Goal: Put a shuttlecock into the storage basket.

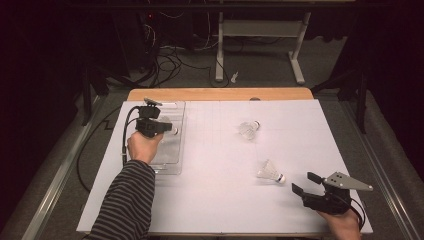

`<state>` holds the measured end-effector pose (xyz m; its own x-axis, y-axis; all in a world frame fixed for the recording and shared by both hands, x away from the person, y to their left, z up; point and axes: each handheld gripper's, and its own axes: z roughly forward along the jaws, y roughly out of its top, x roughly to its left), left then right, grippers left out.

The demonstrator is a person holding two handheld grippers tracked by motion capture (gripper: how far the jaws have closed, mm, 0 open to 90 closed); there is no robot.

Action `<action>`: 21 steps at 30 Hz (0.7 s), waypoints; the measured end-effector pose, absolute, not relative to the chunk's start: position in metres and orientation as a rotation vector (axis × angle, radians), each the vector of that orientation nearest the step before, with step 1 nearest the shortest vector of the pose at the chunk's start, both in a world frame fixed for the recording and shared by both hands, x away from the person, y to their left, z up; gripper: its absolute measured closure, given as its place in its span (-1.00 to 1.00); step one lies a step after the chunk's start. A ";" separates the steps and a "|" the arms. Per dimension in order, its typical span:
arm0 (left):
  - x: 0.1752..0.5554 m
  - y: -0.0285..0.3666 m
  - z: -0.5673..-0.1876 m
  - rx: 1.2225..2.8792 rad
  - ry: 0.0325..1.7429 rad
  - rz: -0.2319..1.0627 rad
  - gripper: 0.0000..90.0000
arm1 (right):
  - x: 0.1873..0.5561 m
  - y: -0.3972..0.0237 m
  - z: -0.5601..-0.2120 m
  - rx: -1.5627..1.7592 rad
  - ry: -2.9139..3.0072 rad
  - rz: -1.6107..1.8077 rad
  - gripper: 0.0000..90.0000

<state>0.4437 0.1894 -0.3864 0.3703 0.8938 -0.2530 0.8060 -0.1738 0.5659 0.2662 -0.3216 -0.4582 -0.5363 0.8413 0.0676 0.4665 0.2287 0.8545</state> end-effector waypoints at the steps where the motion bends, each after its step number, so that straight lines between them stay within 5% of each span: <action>1: 0.444 0.189 -0.387 2.007 1.462 0.180 0.97 | 0.266 -0.322 -0.458 1.204 2.099 1.237 -0.40; 21: 0.450 0.185 -0.394 2.025 1.473 0.157 0.94 | 0.266 -0.322 -0.458 1.206 2.099 1.239 -0.40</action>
